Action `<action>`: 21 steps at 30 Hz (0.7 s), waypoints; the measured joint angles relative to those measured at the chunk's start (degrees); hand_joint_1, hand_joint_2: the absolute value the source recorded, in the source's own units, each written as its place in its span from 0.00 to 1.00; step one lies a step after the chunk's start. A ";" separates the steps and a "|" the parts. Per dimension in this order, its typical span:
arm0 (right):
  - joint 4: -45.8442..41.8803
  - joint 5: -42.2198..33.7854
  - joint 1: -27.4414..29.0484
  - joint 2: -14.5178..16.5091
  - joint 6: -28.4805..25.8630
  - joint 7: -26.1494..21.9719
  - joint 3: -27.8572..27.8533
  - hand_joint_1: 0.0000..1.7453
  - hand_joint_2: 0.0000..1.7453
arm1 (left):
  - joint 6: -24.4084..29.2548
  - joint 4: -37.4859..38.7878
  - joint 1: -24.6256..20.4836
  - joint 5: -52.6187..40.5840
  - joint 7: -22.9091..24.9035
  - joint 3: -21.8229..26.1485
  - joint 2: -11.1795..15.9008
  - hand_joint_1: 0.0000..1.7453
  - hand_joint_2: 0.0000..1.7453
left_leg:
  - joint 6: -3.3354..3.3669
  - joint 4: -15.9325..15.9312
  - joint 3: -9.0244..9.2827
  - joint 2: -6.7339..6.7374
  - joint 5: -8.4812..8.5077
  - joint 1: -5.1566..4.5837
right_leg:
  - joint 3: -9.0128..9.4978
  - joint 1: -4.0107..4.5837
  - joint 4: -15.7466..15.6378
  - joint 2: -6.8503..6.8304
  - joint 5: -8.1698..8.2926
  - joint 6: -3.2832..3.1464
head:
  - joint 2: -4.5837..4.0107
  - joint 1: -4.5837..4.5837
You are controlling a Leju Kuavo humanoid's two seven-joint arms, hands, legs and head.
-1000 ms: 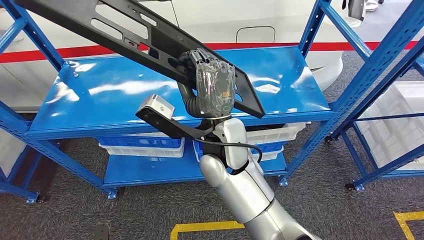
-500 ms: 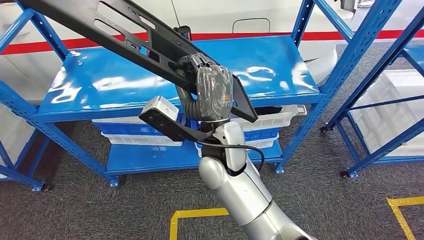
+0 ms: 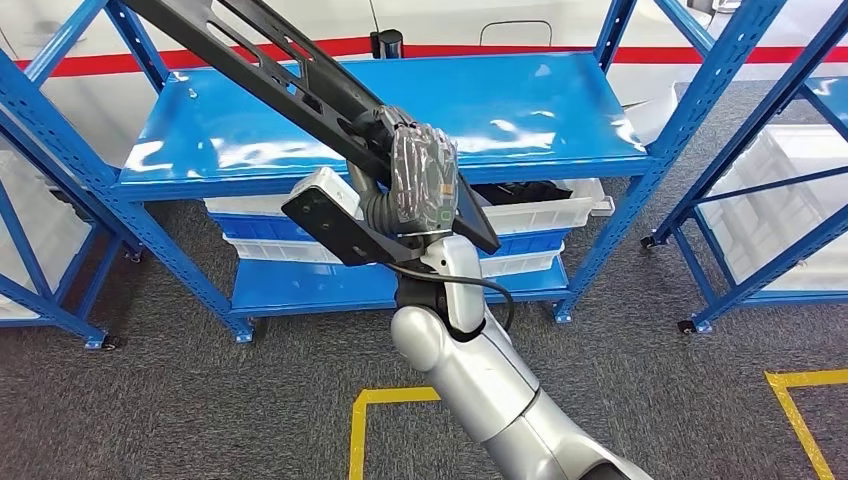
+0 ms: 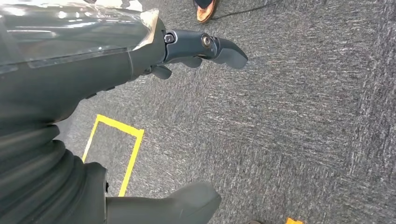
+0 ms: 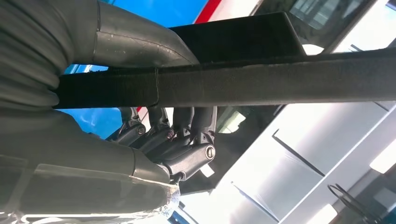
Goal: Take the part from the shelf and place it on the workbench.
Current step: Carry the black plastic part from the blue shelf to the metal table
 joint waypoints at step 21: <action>4.43 -9.89 -3.53 -0.18 -1.68 -0.69 3.64 1.00 1.00 | 1.21 0.05 0.03 2.44 -0.82 4.15 -0.24 0.00 1.00 | 0.19 0.25 6.46 -0.29 -6.46 1.26 | -11.94 -0.89 3.04 -0.09 5.43 0.56 | 0.00 -0.40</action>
